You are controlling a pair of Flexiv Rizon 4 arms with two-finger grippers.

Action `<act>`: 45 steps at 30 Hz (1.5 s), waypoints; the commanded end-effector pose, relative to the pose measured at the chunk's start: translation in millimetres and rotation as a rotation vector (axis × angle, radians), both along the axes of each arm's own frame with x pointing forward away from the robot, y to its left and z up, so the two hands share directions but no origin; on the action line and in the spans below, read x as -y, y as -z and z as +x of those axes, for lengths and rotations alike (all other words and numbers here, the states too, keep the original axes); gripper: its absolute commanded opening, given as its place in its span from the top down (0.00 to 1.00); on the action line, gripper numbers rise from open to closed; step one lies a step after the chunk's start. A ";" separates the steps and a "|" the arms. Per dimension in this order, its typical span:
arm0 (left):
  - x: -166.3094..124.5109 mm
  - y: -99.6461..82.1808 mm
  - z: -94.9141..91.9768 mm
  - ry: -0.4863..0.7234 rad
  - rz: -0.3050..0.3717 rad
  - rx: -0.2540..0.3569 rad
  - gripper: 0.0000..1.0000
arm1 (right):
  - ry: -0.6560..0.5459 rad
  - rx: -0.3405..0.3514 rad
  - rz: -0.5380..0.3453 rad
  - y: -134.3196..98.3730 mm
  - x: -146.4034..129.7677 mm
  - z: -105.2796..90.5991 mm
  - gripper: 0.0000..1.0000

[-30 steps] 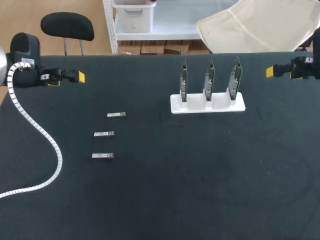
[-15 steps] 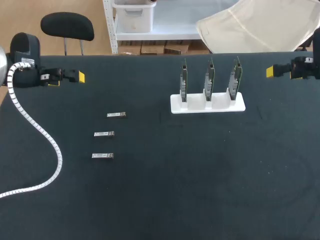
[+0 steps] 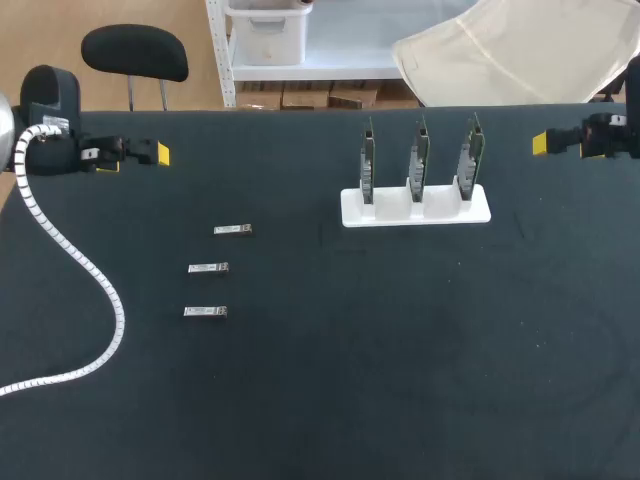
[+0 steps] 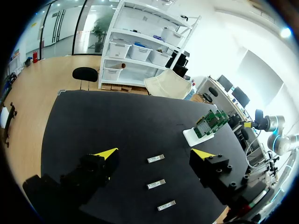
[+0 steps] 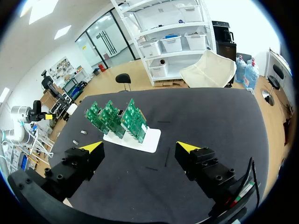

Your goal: Pick up the optical module with the left hand, and insert it into the network port with the right hand.

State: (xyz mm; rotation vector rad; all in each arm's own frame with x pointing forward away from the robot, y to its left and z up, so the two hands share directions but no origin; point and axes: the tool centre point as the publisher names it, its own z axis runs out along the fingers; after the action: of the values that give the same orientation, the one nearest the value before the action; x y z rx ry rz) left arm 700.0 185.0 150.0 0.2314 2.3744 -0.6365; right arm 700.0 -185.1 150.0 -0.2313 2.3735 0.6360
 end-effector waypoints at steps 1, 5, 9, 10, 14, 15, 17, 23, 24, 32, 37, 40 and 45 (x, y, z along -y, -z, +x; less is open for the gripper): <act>0.0 0.0 0.0 0.000 0.000 0.000 0.00 | 0.000 0.000 0.000 0.0 0.0 0.0 0.00; 0.0 0.0 0.0 0.000 0.000 0.000 0.00 | 0.000 0.000 0.000 0.0 0.0 0.0 0.00; 0.0 0.0 0.0 0.000 0.000 0.000 0.00 | 0.000 0.000 0.000 0.0 0.0 0.0 0.00; 0.0 0.0 0.0 0.000 0.000 0.000 0.00 | 0.000 0.000 0.000 0.0 0.0 0.0 0.00; 0.0 0.0 0.0 0.000 0.000 0.000 0.00 | 0.000 0.000 0.000 0.0 0.0 0.0 0.00; 0.0 0.0 0.0 0.000 0.000 0.000 0.00 | 0.000 0.000 0.000 0.0 0.0 0.0 0.00; 0.0 0.0 0.0 0.000 0.000 0.000 0.00 | 0.000 0.000 0.000 0.0 0.0 0.0 0.00; 0.0 0.0 0.0 0.000 0.000 0.000 0.00 | 0.000 0.000 0.000 0.0 0.0 0.0 0.00; 0.0 0.0 0.0 0.000 0.000 0.000 0.00 | 0.000 0.000 0.000 0.0 0.0 0.0 0.00; -0.7 -0.6 -0.6 0.007 0.002 0.014 0.00 | 0.000 0.000 0.000 0.0 0.0 0.0 0.00; -2.4 -2.8 0.5 0.079 0.052 0.041 0.00 | 0.000 0.000 0.000 0.0 0.0 0.0 0.00; -4.4 -1.7 3.1 0.135 0.083 0.035 0.00 | 0.000 0.000 0.000 0.0 0.0 0.0 0.00; -4.9 8.6 2.3 0.303 0.205 0.038 0.00 | 0.000 0.000 0.000 0.0 0.0 0.0 0.00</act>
State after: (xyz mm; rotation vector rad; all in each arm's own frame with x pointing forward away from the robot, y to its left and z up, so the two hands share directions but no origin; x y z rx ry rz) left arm 694.1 187.2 141.8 0.5894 2.3537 -0.5335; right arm 700.0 -185.1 150.0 -0.2313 2.3735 0.6360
